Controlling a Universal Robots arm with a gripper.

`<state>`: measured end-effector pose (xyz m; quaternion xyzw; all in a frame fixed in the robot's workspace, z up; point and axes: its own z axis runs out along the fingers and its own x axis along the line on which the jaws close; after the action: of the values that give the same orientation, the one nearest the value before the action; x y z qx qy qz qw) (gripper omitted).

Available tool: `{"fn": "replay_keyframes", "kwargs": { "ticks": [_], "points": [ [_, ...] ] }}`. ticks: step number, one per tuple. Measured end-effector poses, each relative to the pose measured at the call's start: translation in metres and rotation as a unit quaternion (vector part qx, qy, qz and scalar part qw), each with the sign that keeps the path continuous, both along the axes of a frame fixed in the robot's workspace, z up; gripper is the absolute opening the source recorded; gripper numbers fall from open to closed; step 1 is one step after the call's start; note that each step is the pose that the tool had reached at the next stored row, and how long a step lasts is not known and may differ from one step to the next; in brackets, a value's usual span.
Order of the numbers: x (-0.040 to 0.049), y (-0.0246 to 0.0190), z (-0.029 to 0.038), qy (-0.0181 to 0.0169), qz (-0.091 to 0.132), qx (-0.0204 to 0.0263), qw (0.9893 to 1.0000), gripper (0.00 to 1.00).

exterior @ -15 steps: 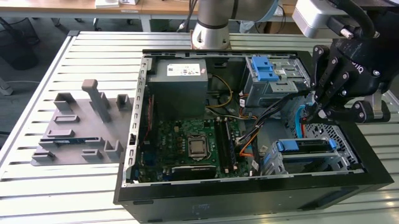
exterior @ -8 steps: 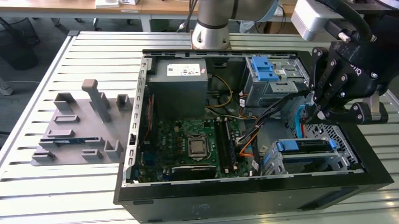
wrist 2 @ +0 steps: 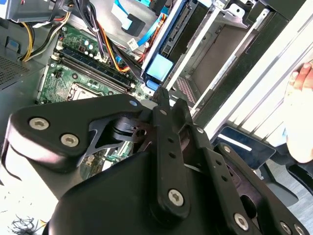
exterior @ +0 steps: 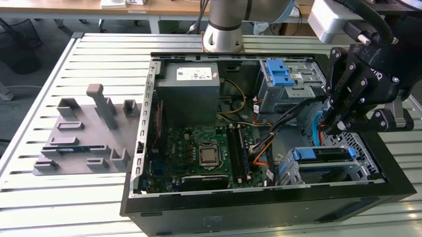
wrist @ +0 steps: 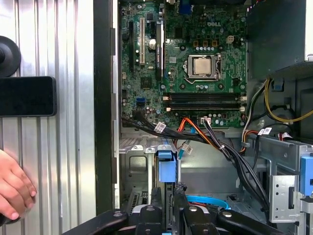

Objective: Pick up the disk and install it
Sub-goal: 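Insert the first disk wire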

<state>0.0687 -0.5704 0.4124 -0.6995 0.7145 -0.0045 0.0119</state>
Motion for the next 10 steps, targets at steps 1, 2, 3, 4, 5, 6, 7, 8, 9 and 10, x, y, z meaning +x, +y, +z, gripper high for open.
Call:
{"fn": "replay_keyframes", "kwargs": {
  "ticks": [1,2,3,4,5,6,7,8,9,10],
  "points": [
    [0.0000,0.0000,0.0000,0.0000,0.000,0.0000,1.0000,0.25],
    [0.0000,0.0000,0.0000,0.0000,0.000,0.0000,1.0000,0.25],
    [0.0000,0.0000,0.0000,0.0000,0.000,0.0000,1.0000,0.25],
    [0.0000,0.0000,0.0000,0.0000,0.000,0.0000,1.0000,0.24],
    [0.0000,0.0000,-0.0001,0.0000,0.000,0.0000,1.0000,0.24],
    [0.0000,0.0000,-0.0001,0.0000,0.000,0.0000,1.0000,0.16],
    [0.0000,0.0000,-0.0001,0.0000,0.000,0.0000,1.0000,0.16],
    [0.0000,0.0000,-0.0001,0.0000,0.000,0.0000,1.0000,0.16],
    [0.0000,0.0000,-0.0001,0.0000,0.000,0.0000,1.0000,0.15],
    [0.0000,0.0000,-0.0002,0.0000,0.000,0.0000,1.0000,0.15]
  ]
}}
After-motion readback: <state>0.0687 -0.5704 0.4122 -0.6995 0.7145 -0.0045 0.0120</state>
